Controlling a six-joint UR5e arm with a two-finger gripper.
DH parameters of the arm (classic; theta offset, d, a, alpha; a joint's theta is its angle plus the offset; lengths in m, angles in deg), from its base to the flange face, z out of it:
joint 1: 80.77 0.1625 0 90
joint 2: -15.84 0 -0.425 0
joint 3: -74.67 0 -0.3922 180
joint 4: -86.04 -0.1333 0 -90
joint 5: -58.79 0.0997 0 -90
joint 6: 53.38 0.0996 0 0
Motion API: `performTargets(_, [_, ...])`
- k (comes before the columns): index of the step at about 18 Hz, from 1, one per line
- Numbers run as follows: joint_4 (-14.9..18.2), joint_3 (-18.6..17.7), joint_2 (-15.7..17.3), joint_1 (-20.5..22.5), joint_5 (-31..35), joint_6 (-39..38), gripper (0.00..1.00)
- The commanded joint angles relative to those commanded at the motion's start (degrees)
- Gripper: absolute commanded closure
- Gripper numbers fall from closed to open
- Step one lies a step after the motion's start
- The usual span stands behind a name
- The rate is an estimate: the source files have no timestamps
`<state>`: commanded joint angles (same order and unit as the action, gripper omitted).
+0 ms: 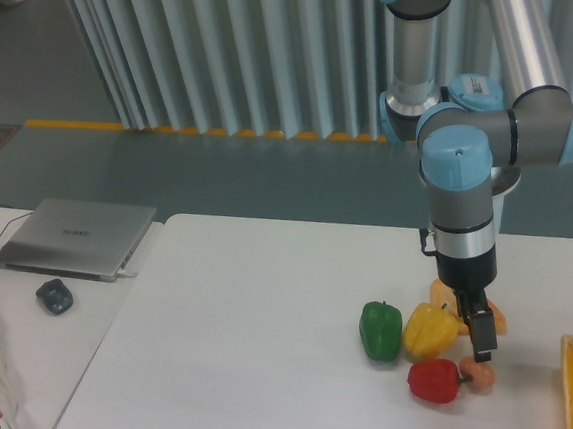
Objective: Place the yellow pepper on the table
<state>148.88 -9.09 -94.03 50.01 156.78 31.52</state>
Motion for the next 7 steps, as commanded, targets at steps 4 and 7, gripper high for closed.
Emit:
performTargets(4, [-0.1,-0.3,0.1,0.4,-0.2,-0.1,0.0])
performTargets(7, [-0.1,-0.7,0.2,0.4,-0.3,-0.4,0.0])
